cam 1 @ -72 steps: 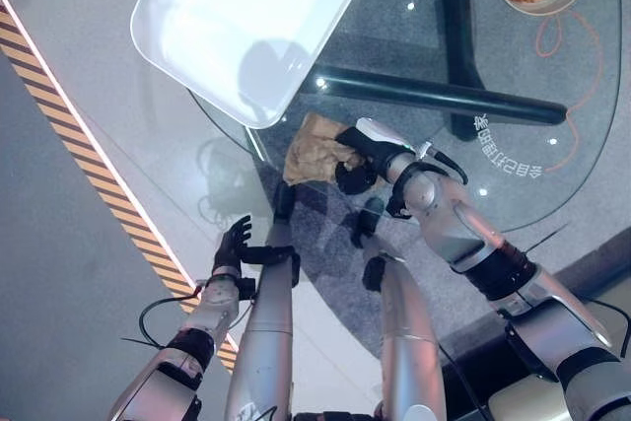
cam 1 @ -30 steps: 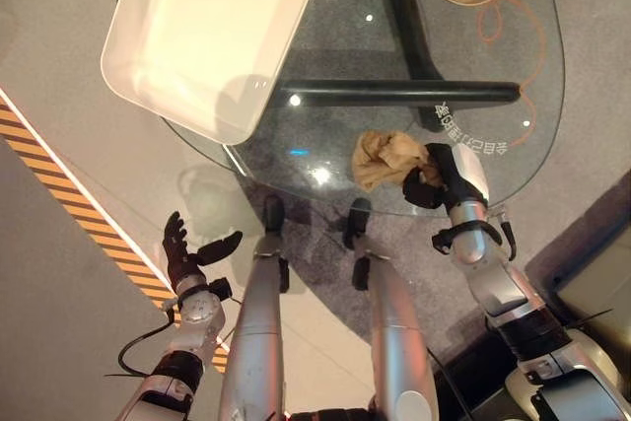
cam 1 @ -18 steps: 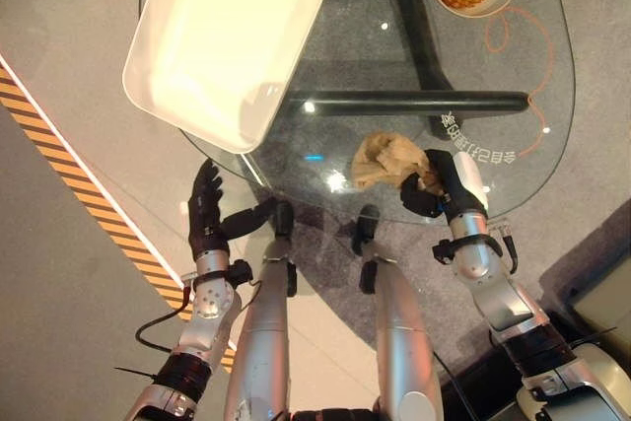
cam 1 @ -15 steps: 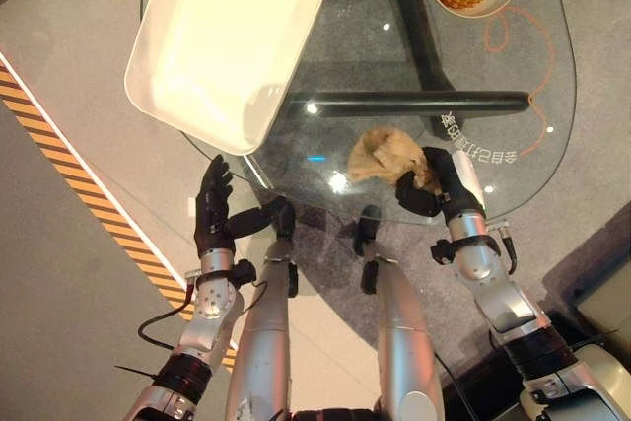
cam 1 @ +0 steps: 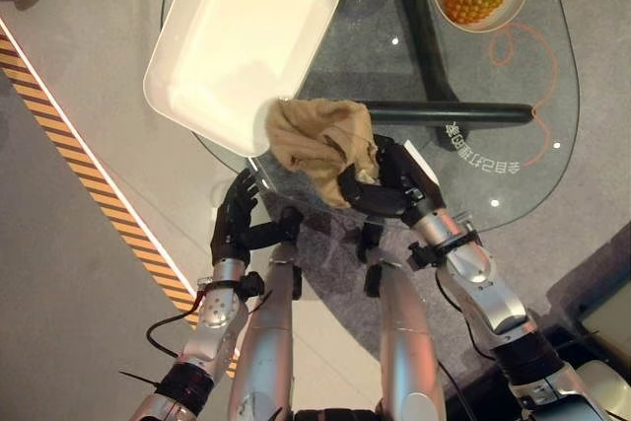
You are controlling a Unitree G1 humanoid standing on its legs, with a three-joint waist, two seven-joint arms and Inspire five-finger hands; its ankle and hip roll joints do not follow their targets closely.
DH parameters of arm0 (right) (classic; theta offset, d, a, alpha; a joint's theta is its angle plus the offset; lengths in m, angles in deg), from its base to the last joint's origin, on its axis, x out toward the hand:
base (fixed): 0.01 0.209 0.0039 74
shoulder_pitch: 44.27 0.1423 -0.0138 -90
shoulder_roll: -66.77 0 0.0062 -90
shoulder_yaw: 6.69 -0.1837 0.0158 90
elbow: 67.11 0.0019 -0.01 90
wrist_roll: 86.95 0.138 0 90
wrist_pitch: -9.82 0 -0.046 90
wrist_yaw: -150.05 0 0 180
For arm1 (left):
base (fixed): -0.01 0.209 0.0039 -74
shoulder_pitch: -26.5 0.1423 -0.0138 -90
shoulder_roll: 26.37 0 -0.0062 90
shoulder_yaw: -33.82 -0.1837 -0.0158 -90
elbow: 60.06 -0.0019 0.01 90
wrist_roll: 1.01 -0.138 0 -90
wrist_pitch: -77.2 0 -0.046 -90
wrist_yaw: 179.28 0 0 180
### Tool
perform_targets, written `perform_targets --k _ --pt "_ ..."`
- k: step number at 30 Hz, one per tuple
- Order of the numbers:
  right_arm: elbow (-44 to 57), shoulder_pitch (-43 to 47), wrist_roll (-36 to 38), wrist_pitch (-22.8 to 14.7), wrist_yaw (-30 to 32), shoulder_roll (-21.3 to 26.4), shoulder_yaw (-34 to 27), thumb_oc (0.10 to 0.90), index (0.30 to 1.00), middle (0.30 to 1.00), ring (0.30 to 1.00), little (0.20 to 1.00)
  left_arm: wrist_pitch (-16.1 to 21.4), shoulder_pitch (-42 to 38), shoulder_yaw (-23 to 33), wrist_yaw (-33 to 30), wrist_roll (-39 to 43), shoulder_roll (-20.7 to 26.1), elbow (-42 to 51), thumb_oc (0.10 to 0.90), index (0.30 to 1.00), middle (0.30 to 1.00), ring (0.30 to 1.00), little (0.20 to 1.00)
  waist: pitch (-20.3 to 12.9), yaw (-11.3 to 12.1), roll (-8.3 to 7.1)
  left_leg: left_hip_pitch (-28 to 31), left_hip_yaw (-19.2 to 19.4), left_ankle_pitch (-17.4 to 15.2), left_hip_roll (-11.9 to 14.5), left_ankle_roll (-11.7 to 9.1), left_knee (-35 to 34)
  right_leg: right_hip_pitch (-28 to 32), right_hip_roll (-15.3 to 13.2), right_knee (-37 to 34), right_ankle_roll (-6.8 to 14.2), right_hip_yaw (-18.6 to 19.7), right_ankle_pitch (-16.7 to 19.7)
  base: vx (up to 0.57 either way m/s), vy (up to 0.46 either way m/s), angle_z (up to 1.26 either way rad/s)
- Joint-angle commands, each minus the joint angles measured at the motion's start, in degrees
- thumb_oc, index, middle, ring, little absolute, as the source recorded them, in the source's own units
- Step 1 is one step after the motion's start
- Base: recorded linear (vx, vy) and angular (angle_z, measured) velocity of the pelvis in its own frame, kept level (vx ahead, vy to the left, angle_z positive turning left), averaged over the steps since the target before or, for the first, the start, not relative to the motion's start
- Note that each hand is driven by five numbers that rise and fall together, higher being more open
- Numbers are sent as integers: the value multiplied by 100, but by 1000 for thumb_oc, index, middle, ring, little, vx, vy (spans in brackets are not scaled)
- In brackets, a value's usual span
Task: Wipe the table with a cloth and put it in the basket.
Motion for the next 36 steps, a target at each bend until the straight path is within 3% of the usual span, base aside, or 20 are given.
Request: perform_targets --k 1,3,9,10,11,16,17,20,24,26,30,31,36 --pt "1370 89 491 -637 -638 98 -60 100 300 300 300 200 341 243 -63 167 178 19 626 800 900 900 900 900 -119 -41 335 40 268 -281 -194 466 191 197 262 -204 -46 -249 292 0 0 0" --pt "1357 109 449 -468 -871 163 20 100 300 300 300 200 441 233 -13 305 425 25 701 800 900 900 900 900 -119 -34 328 15 268 -273 -194 459 203 185 257 -212 -43 -257 300 0 0 0" --pt "1345 215 467 -311 -1289 461 355 100 300 300 300 200 418 64 -164 1577 1287 121 1424 800 900 900 900 900 -119 -34 321 -90 244 -246 -201 468 238 103 250 -243 -36 -250 360 4 -2 3" --pt "1327 280 453 -255 -1326 530 437 100 300 300 300 200 419 24 -259 1974 1648 102 1603 800 900 900 900 900 -119 -35 327 -98 235 -222 -213 473 217 94 262 -268 -39 -244 383 69 6 6" --pt "1331 201 442 -232 -1329 530 489 100 300 300 300 200 417 115 -307 2133 1757 87 1658 800 900 900 900 900 -119 -22 336 73 209 -416 -210 452 273 251 276 -194 7 -213 209 68 12 5" --pt "1299 276 252 -118 -1259 660 666 100 300 300 300 200 259 -40 -485 3006 2575 104 2227 800 900 900 900 900 -119 -44 321 57 227 -408 -217 463 268 241 297 -224 0 -202 229 13 2 0" --pt "1266 268 203 -106 -1225 712 698 100 300 300 300 200 174 -52 -501 3379 2930 122 2396 800 900 900 900 900 -119 -52 315 49 232 -411 -216 470 274 234 301 -235 -6 -190 238 0 0 0" --pt "1204 245 158 -153 -1200 754 739 100 300 300 300 200 42 -83 -529 3732 3247 162 2548 800 900 900 900 900 -119 -62 304 37 234 -416 -214 466 294 231 305 -246 -9 -173 245 0 0 0" --pt "1174 194 94 -184 -1087 785 778 100 300 300 300 200 -435 -100 -561 4433 3739 234 2756 800 900 900 900 900 -119 -77 287 44 226 -430 -213 468 300 237 316 -258 -3 -147 268 0 0 0" --pt "1164 204 92 -206 -986 808 788 100 300 300 300 200 -648 -152 -596 4548 3648 326 2785 800 900 900 900 900 -119 -88 284 29 226 -438 -211 469 323 216 313 -255 -2 -140 283 0 0 0" --pt "1100 199 151 -384 -724 867 753 100 300 300 300 200 -669 -198 -655 4232 3350 457 2745 800 900 900 900 900 -119 -100 295 13 231 -433 -213 470 335 189 318 -242 2 -122 293 -18 3 0" --pt "1073 275 134 -427 -673 867 679 100 300 300 300 200 -674 -294 -603 4112 3276 483 2677 800 900 900 900 900 -119 -124 285 -168 263 -233 -221 491 281 20 303 -322 -37 -136 474 -74 10 0" --pt "1070 155 -11 -654 -386 910 498 100 300 300 300 200 -757 -246 -458 3963 3161 553 2436 800 900 900 900 900 -119 -151 269 -138 298 -246 -197 495 282 43 295 -332 -25 -127 478 -15 1 0"
